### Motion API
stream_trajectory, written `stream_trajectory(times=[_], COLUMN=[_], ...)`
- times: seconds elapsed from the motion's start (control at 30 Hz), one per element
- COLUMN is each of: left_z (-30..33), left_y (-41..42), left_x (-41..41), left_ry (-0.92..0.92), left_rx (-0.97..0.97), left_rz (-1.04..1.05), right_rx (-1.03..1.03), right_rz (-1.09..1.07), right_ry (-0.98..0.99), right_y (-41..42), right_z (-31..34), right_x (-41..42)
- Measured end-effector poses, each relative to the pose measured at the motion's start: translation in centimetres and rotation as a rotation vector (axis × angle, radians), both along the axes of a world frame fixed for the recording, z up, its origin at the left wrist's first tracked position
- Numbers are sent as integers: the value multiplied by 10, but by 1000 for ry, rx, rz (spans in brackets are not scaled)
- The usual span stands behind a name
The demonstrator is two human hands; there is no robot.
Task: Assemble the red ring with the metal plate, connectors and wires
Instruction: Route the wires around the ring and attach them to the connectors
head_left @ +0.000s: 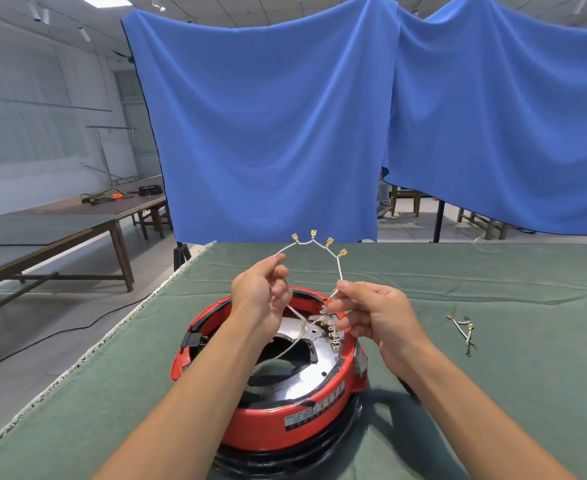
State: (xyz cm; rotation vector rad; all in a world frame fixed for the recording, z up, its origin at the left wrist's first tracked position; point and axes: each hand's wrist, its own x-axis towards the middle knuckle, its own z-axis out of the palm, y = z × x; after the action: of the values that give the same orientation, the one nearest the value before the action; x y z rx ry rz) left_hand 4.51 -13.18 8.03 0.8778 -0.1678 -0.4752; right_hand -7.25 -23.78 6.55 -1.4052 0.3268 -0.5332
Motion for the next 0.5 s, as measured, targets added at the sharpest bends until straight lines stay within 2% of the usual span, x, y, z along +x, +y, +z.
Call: stream_trajectory(times=[0.2,0.5], left_z=[0,0], left_y=[-1,0], left_x=[0,-1], left_ry=[-13,-7], left_rx=[-32,18], left_rz=[21,-1], right_rx=[-99,-94], right_rz=[25,-1], right_ry=[20,35], right_y=[5,3], right_z=[1,0], right_x=[2,2])
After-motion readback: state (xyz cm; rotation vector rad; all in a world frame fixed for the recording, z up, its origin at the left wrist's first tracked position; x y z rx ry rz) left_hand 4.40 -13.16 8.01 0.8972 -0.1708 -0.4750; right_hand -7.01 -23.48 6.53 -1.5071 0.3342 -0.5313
